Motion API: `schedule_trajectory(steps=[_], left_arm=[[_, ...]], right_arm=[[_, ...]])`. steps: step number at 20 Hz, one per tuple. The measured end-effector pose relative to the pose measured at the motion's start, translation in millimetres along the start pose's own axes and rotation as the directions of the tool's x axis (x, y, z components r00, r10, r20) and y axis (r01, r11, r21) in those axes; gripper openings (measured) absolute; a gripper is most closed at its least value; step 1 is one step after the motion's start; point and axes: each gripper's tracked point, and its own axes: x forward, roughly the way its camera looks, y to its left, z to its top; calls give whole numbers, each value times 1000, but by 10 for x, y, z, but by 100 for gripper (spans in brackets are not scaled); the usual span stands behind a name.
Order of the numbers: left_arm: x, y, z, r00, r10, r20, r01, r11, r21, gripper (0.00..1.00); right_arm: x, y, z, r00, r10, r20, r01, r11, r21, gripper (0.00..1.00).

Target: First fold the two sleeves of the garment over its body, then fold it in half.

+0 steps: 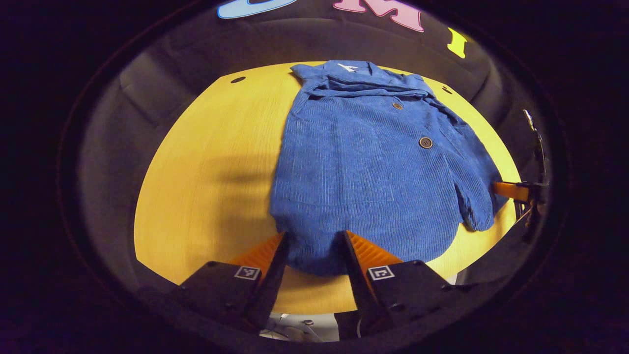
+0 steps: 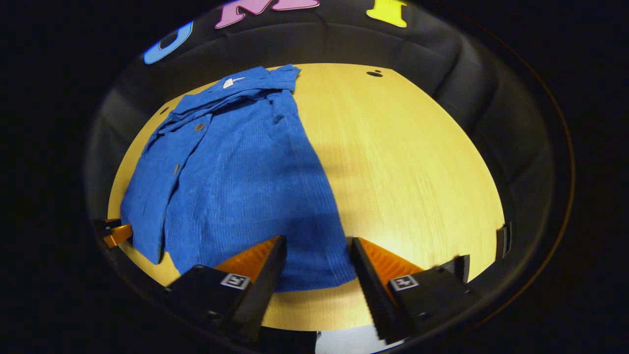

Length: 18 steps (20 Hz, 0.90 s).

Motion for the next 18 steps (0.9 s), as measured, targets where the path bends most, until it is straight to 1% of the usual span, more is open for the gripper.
schedule_trajectory(steps=[1,2,3,4,5,6,7,8,10,11,12,15,18], left_arm=[[21,29,48,1000,0,2,0,1000,-21,56],[53,38,97,1000,-10,9,11,998,-59,29],[68,8,135,999,-45,17,47,992,-115,18],[58,-61,156,993,-110,34,114,980,-164,7],[50,-128,136,982,-181,49,187,959,-212,7],[81,-143,137,976,-209,65,219,937,-272,6],[46,-124,141,968,-238,79,251,920,-301,0],[23,-118,102,964,-252,84,266,914,-308,0],[-3,-180,80,962,-267,64,274,914,-298,0],[-35,-230,124,961,-271,62,277,918,-285,0],[-99,-294,217,955,-285,82,297,915,-275,0],[-482,-496,648,923,-345,171,377,899,-221,0],[-778,-656,1259,893,-371,254,414,900,-139,0]], right_arm=[[14,65,9,1000,13,-3,-13,1000,2,61],[10,136,18,999,38,-6,-38,999,3,43],[0,139,11,1000,29,-3,-29,1000,9,27],[-3,172,19,999,47,5,-47,999,6,10],[14,216,8,997,75,0,-75,997,5,7],[15,239,23,996,90,4,-90,996,20,6],[1,283,20,994,111,-1,-110,993,42,5],[-11,329,20,992,123,-4,-123,991,57,5],[-23,487,14,988,154,-11,-153,986,59,5],[-72,588,56,985,173,1,-172,983,56,5],[-142,688,161,980,195,25,-197,979,51,5],[-390,922,725,958,258,128,-261,965,11,5],[-572,1088,1503,919,318,233,-332,943,20,5]])
